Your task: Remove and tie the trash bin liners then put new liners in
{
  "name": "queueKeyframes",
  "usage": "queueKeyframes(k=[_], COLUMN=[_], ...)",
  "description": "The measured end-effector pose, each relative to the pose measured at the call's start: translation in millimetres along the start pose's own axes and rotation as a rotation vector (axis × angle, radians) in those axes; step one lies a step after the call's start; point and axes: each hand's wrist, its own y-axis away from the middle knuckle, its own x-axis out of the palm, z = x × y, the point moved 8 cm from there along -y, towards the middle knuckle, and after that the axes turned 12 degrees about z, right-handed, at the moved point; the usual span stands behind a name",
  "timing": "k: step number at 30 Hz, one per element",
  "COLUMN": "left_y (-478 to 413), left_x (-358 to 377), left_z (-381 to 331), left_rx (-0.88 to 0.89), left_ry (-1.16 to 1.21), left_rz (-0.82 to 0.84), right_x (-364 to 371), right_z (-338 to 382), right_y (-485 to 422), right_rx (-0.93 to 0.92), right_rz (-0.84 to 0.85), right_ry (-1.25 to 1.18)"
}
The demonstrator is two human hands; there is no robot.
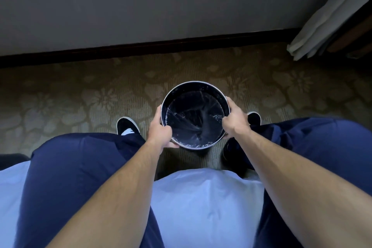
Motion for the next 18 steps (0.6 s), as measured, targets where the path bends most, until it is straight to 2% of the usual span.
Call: queueKeyframes(k=[13,15,18], left_y=[-47,-48,-44], left_x=[1,0,-4], left_z=[34,33,16], left_rx=[-0.090,-0.114,-0.131], left_ry=[0.061,0.005,-0.210], left_rz=[0.041,0.059,0.033], right_x=[21,24,24], right_z=[-31,-27,-25], right_y=[-40,-38,-35], right_rx=[0.093,0.103,0.154], right_rz=[0.022,0.056,0.126], right_ry=[0.040,0.041,-0.024])
